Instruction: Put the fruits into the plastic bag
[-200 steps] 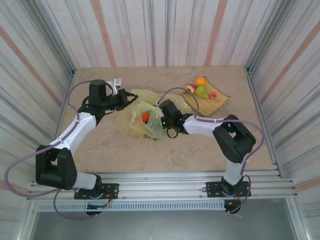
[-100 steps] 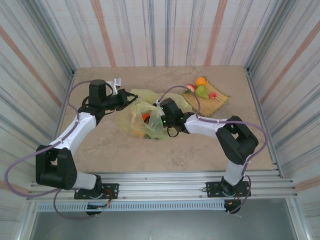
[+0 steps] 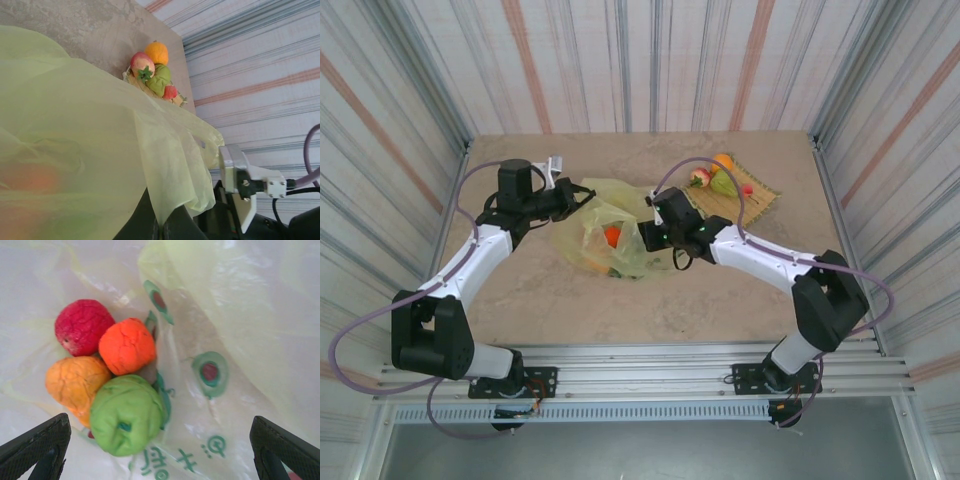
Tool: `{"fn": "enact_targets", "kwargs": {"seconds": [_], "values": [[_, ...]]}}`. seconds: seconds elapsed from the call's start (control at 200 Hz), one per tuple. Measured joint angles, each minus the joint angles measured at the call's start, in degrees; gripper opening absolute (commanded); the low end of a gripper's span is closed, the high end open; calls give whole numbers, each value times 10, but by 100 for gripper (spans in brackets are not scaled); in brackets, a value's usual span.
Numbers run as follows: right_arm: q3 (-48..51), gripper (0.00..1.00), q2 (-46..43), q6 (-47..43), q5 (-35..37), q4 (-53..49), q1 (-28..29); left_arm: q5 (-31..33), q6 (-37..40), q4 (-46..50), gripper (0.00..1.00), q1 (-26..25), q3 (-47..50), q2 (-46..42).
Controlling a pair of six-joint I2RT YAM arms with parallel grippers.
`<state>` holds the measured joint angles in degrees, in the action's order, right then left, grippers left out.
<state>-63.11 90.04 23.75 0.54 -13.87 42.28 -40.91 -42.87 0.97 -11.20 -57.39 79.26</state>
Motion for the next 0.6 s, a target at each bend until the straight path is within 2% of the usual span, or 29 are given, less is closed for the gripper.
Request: {"fn": "enact_targets", "kwargs": {"seconds": [0.18,0.601], "values": [[6,92,-45,-20,4,-36,-22,0,0,0,0,3,0,0],[2,91,-186,-78,-109,-140,-59,0,0,0,0,7,0,0]]}}
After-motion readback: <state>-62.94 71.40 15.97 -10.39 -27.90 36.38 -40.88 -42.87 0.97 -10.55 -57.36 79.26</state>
